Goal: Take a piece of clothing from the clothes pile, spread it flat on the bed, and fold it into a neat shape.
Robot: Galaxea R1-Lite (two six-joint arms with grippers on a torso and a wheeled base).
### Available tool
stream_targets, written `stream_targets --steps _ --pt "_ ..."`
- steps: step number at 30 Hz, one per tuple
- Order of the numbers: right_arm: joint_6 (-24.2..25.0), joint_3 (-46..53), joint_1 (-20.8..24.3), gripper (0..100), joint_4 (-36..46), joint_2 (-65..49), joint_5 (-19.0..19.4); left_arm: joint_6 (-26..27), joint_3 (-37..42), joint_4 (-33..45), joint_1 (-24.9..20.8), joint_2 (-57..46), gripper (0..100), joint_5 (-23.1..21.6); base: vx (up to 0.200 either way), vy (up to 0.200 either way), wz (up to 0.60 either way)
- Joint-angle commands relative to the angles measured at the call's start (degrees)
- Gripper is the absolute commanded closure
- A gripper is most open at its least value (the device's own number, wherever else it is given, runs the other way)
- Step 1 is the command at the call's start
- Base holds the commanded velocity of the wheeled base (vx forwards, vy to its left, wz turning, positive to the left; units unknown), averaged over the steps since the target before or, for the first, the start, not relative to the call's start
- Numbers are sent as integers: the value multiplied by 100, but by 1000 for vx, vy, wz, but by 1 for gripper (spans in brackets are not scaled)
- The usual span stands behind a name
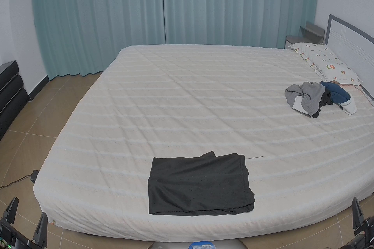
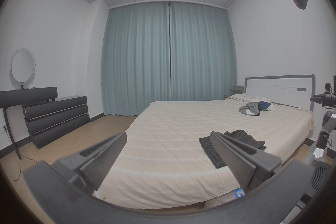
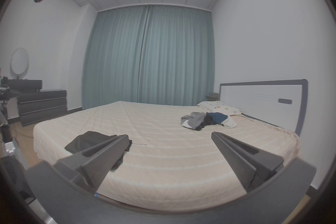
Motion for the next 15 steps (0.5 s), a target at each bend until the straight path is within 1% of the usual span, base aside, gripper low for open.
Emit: stream_targets --steps 1,3,4,7,15 --pt "234 90 0 0 104 -59 84 10 99 2 1 -55 0 0 0 0 0" --pt "269 72 0 0 482 -51 400 19 99 -7 1 -55 0 -18 0 0 0" --pt "287 28 0 0 605 -51 488 36 99 -7 1 -55 0 -26 0 0 0" --pt "339 99 0 0 385 -51 453 28 99 2 1 -55 0 -9 0 0 0" --pt "375 99 0 0 368 -59 453 -25 99 2 1 -55 0 -9 0 0 0"
